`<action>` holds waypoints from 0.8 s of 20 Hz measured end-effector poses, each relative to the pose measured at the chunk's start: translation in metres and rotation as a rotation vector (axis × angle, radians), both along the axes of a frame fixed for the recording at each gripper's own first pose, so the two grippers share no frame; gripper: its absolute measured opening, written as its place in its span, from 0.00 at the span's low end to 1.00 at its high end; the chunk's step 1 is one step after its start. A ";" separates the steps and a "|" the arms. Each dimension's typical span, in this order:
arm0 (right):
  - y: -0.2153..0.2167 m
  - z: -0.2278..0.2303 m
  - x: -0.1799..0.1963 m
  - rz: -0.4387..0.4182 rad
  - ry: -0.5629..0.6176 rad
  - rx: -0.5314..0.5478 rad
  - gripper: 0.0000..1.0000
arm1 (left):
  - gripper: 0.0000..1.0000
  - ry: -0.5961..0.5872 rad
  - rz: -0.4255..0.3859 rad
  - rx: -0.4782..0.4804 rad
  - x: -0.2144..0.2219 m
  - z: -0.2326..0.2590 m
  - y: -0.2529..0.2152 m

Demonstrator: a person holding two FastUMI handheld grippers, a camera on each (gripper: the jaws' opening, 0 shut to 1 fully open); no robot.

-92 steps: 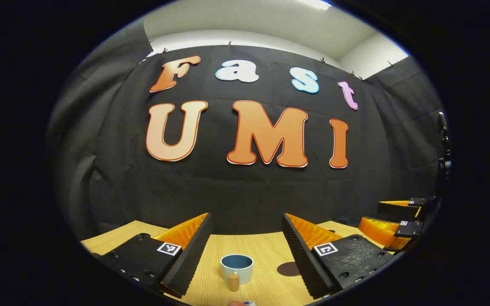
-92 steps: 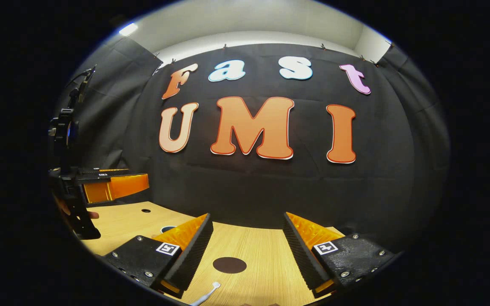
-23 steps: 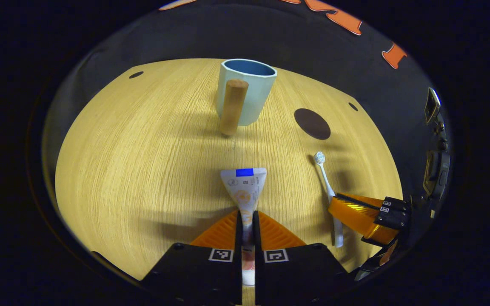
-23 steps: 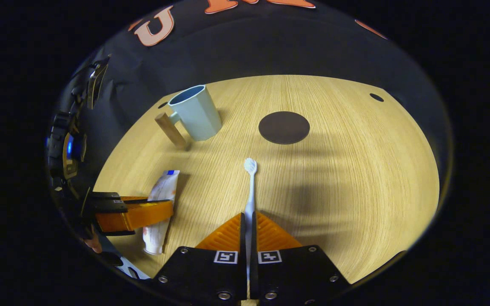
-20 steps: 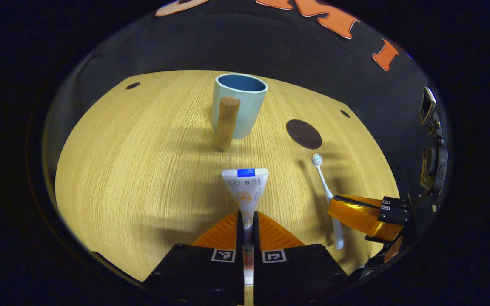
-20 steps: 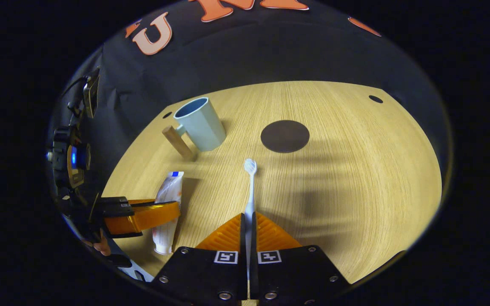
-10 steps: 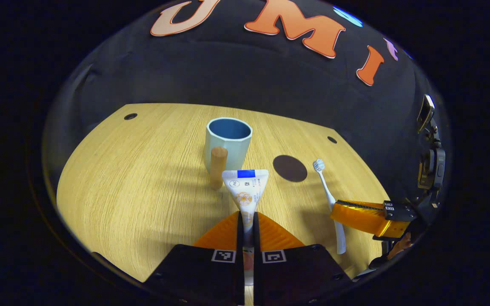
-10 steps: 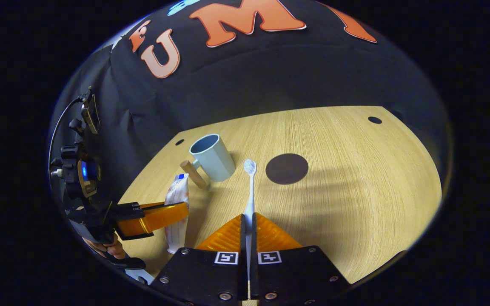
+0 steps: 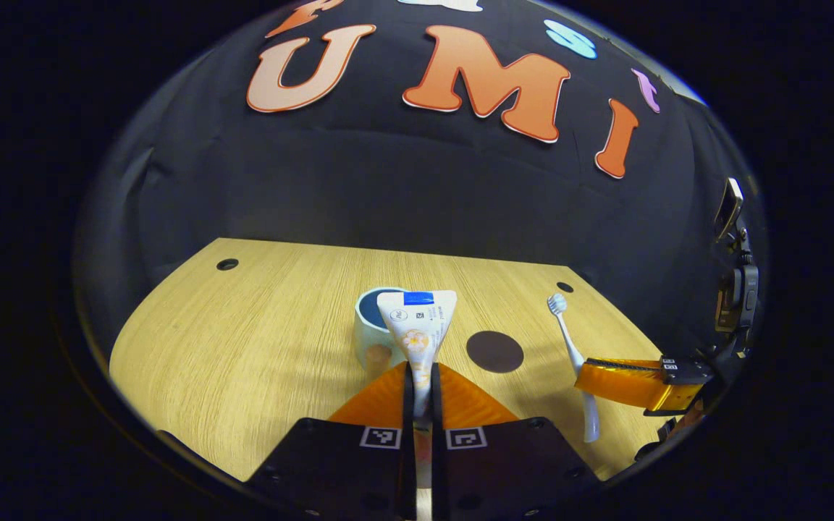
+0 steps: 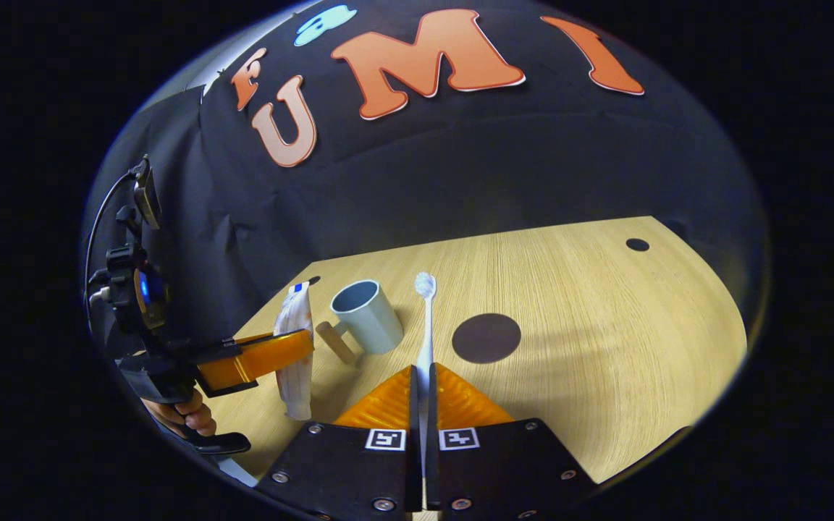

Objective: Put the toothbrush and toothpaste on the desktop into the cup, then pick up the cup and place it on the coaster on the desktop.

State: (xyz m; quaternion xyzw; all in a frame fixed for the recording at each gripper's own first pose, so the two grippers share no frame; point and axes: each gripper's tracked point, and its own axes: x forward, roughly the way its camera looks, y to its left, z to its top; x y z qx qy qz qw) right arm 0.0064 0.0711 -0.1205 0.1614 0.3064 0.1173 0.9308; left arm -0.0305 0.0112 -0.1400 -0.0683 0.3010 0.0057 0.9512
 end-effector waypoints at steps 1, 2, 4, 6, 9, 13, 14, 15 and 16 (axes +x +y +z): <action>-0.001 0.005 0.003 -0.005 -0.023 -0.003 0.02 | 0.08 -0.017 0.004 -0.002 0.002 0.005 0.002; -0.002 0.010 0.008 -0.008 -0.039 -0.004 0.02 | 0.08 -0.039 0.005 -0.001 0.006 0.009 0.004; -0.003 0.018 0.013 -0.012 -0.075 -0.006 0.02 | 0.08 -0.099 -0.004 0.028 0.021 0.024 0.009; -0.007 0.026 0.019 -0.028 -0.109 -0.011 0.02 | 0.08 -0.164 -0.003 0.073 0.033 0.037 0.019; -0.011 0.033 0.027 -0.040 -0.141 -0.013 0.02 | 0.07 -0.246 -0.006 0.080 0.051 0.058 0.022; -0.017 0.041 0.035 -0.065 -0.200 -0.025 0.02 | 0.08 -0.351 -0.012 0.084 0.080 0.076 0.024; -0.018 0.042 0.038 -0.069 -0.205 -0.030 0.02 | 0.08 -0.370 -0.011 0.083 0.085 0.076 0.026; -0.018 0.043 0.039 -0.069 -0.210 -0.030 0.02 | 0.08 -0.392 -0.002 0.082 0.090 0.076 0.028; -0.020 0.044 0.040 -0.073 -0.215 -0.033 0.02 | 0.08 -0.411 0.004 0.078 0.095 0.077 0.031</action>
